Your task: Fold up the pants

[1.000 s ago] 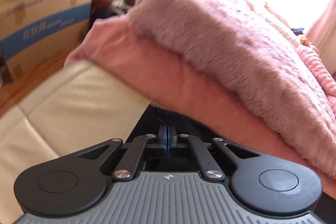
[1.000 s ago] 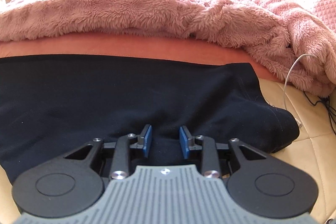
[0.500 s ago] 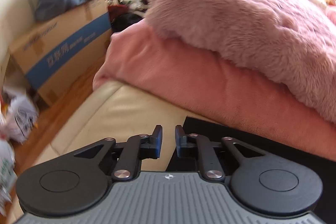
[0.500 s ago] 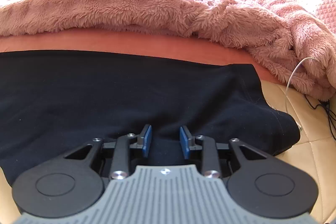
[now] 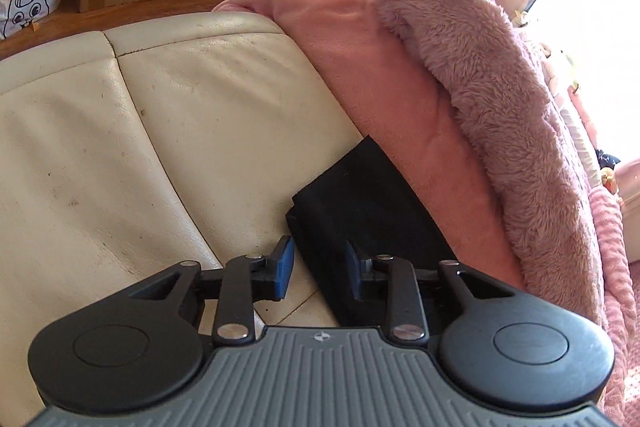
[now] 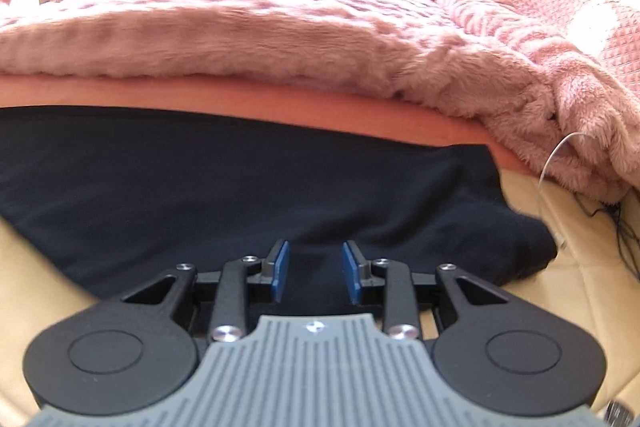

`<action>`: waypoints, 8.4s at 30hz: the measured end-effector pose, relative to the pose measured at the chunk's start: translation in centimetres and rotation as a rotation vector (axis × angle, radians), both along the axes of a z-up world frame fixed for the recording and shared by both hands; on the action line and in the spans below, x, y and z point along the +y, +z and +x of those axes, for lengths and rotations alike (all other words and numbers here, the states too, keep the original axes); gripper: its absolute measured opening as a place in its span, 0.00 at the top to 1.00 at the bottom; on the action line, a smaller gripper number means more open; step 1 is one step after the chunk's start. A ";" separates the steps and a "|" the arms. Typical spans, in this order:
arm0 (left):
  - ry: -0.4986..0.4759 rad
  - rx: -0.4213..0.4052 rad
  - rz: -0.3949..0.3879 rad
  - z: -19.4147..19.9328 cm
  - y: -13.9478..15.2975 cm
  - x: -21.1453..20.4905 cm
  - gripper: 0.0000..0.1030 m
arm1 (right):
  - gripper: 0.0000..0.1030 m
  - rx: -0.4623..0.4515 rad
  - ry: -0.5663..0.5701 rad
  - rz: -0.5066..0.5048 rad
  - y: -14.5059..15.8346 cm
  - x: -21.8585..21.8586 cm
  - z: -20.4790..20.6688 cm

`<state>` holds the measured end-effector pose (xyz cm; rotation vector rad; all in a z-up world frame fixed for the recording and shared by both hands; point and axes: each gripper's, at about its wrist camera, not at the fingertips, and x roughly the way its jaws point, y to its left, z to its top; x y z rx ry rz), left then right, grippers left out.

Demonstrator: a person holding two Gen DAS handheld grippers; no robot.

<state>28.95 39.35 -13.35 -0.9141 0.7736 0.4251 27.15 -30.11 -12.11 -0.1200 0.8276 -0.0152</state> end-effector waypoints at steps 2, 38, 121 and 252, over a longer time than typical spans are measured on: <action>0.000 0.003 -0.005 0.1 0.0 0.0 0.68 | 0.75 0.015 0.040 0.007 0.2 2.0 -1.6; 0.011 -0.016 0.103 -0.7 -0.3 -1.8 0.97 | 1.00 0.148 0.180 -0.111 -3.7 8.6 -3.9; -1.164 0.014 0.297 -8.3 0.8 -43.7 0.75 | 0.71 0.135 0.023 0.412 0.3 4.5 -10.1; -0.808 -0.016 0.416 -1.2 2.3 -31.2 0.49 | 0.87 0.081 -0.173 0.211 2.2 -12.9 7.7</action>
